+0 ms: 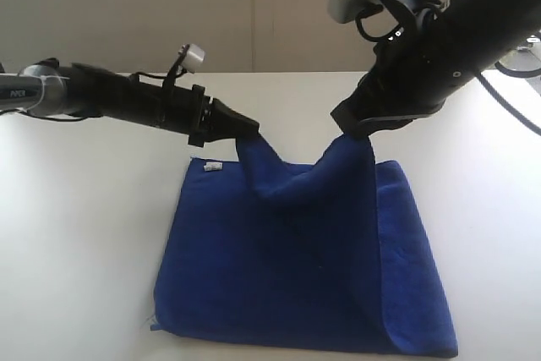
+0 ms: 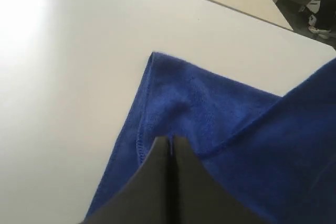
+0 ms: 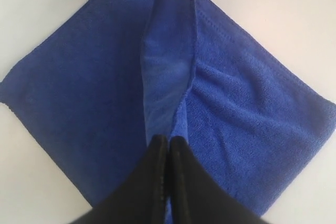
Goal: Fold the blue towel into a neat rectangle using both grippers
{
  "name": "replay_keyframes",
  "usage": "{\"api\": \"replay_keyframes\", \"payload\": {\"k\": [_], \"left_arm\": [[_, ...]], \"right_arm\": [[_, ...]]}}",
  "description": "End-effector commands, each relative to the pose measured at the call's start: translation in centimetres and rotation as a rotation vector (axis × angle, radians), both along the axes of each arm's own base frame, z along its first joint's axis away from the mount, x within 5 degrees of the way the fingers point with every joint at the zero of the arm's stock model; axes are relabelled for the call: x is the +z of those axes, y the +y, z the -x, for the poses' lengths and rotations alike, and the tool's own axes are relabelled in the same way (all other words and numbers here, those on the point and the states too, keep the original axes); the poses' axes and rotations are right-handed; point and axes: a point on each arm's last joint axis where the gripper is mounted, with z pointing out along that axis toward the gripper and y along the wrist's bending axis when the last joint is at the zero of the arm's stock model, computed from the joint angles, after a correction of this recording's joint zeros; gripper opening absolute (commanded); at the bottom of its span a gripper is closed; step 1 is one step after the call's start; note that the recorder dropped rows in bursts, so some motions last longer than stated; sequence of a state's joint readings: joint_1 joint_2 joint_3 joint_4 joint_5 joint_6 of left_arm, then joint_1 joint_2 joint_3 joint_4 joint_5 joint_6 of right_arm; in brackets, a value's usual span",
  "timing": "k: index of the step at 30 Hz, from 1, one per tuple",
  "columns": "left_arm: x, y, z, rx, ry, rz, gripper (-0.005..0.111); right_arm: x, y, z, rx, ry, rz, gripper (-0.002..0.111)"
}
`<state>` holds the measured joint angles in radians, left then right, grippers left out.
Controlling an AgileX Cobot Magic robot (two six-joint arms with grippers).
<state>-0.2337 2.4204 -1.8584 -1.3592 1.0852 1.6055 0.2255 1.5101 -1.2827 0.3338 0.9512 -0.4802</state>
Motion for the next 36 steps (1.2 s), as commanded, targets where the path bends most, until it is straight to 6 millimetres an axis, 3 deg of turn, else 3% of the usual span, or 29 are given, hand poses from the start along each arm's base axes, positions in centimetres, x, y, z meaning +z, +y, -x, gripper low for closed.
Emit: {"api": "replay_keyframes", "payload": {"k": [1,7,10,12,17,19,27,33,36], "left_arm": [[4.3,0.1,0.6,-0.043,-0.170,0.054,0.000],[7.2,0.2,0.9,-0.059,-0.395,0.085,0.000],[7.5,0.3,0.5,-0.031,-0.474,0.061,0.000],[7.3,0.3,0.0,0.016,-0.504,0.025,0.000],[6.6,0.6,-0.7,0.055,-0.574,-0.083,0.000],[5.9,0.9,-0.8,0.026,-0.606,-0.172,0.000],[4.0,2.0,-1.1,-0.058,-0.699,-0.412,0.000],[3.4,2.4,-1.0,-0.114,-0.723,-0.489,0.000],[3.4,2.4,-1.0,-0.116,-0.724,-0.491,0.000]], "right_arm": [[0.2,-0.5,0.2,0.010,-0.029,0.044,0.000],[3.0,-1.1,2.1,0.012,-0.117,0.041,0.000],[4.0,-0.8,3.4,0.032,-0.111,-0.006,0.000],[3.5,0.3,3.9,0.093,-0.085,-0.025,0.000],[-0.6,4.1,3.7,0.188,-0.026,-0.067,0.000],[-2.6,6.6,3.1,0.217,-0.016,-0.082,0.000],[-8.0,12.7,2.6,0.340,0.045,-0.136,0.000],[-9.9,15.0,3.1,0.394,0.072,-0.174,0.000],[-9.8,15.4,3.3,0.409,0.065,-0.194,0.000]]}}
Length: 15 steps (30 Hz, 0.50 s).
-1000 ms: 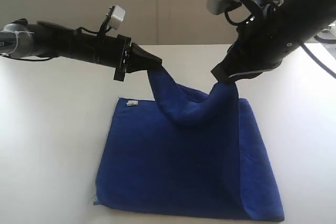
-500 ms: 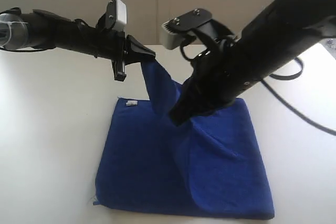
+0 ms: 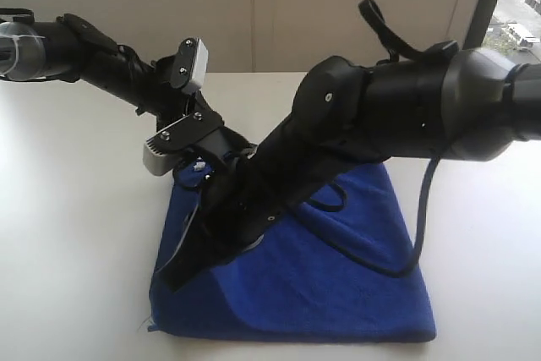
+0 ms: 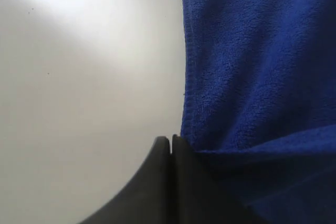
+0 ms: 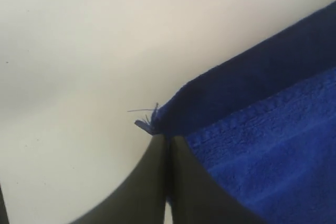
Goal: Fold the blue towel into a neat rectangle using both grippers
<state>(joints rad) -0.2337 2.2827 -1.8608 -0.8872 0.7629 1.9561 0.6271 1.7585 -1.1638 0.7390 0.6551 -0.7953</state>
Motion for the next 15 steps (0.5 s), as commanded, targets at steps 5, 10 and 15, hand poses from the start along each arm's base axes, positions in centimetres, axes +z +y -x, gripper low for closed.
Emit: {"api": "replay_keyframes", "payload": {"k": [5,10,15], "left_arm": [[0.5,0.1,0.1,-0.027,-0.023,-0.001,0.000],[-0.3,0.8,0.2,0.001,0.028,-0.111,0.000],[-0.6,1.1,0.3,0.011,0.044,-0.148,0.000]], "right_arm": [[0.0,0.6,0.4,0.020,0.001,-0.040,0.000],[-0.3,0.6,0.2,0.021,-0.004,-0.036,0.000],[-1.7,1.2,0.0,0.033,0.037,-0.049,0.000]]}}
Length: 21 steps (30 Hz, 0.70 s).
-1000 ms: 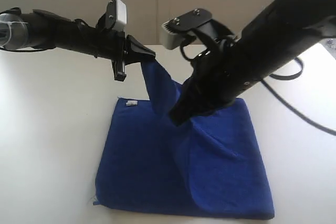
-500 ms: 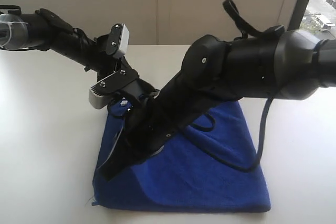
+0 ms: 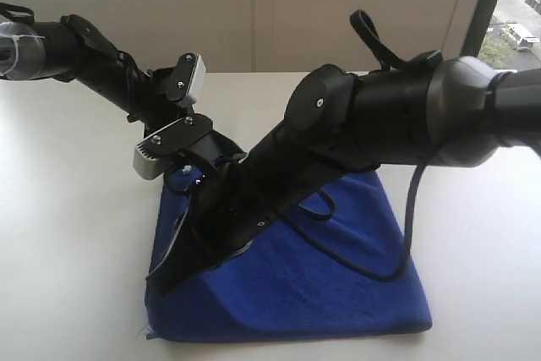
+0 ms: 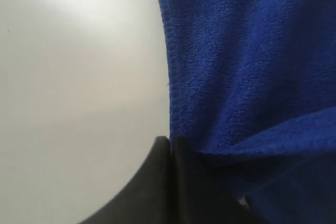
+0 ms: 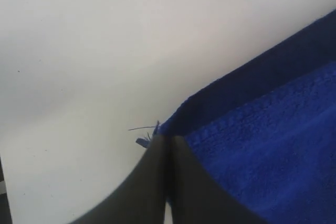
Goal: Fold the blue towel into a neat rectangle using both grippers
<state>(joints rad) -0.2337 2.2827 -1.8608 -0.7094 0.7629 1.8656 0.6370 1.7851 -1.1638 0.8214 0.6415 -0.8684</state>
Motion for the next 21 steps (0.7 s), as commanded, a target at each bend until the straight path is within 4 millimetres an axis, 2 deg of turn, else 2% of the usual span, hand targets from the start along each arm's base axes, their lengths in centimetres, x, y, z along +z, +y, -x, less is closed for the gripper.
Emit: {"api": "replay_keyframes", "payload": {"k": [1,9,12,15,17,19,21], "left_arm": [[0.4,0.2,0.1,0.012,0.020,-0.006,0.000],[0.0,0.6,0.1,0.039,0.035,-0.062,0.001],[-0.1,0.7,0.1,0.049,0.043,-0.072,0.012],[-0.2,0.8,0.1,0.048,0.042,-0.080,0.033],[-0.1,0.8,0.0,0.065,0.046,-0.077,0.047],[-0.1,0.8,-0.1,0.090,0.048,-0.072,0.056],[-0.1,0.8,-0.2,0.114,0.049,-0.068,0.061]], "right_arm": [[-1.3,0.5,0.0,0.019,0.038,-0.023,0.000],[-3.6,1.6,0.3,0.074,0.066,-0.007,0.000],[-4.3,2.0,0.6,0.094,0.076,0.003,0.000],[-4.7,2.2,0.7,0.106,0.083,0.007,0.003],[-4.7,2.2,0.8,0.121,0.093,0.002,0.013],[-4.7,2.2,0.8,0.118,0.095,-0.001,0.030],[-4.7,2.2,0.9,0.120,0.096,-0.001,0.045]]}}
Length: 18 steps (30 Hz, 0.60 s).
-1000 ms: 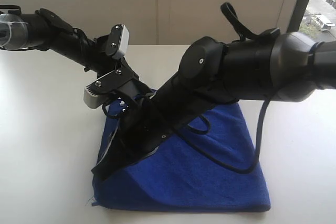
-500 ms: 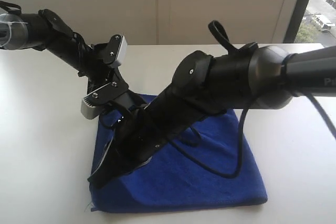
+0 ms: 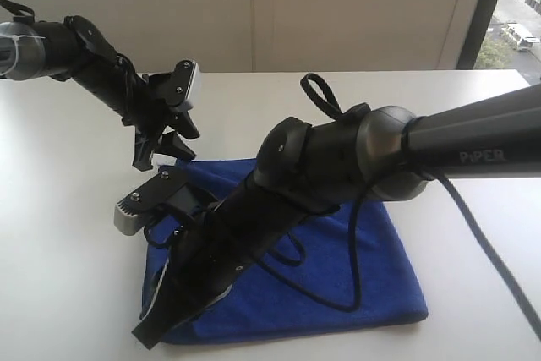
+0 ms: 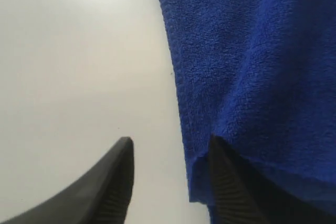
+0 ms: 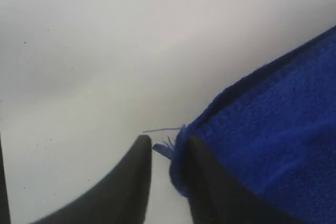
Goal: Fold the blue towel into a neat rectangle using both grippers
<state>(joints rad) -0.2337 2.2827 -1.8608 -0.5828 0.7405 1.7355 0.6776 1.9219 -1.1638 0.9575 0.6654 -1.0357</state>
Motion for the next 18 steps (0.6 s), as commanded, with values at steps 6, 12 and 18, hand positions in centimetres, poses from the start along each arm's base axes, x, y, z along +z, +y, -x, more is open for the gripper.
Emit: {"api": "replay_keyframes", "payload": {"k": [6,12,18], "left_arm": [[1.0,0.3,-0.7,0.141,-0.032,0.019,0.063],[2.6,0.4,-0.7,0.160,-0.064,0.033,0.063],[3.7,0.3,0.2,0.214,0.043,0.068,0.063]], "right_arm": [[1.6,-0.1,0.7,0.030,-0.004,-0.034,0.053],[1.9,-0.1,0.7,0.028,-0.006,-0.044,0.053],[2.5,-1.4,-0.1,0.012,-0.078,0.008,0.047]]}}
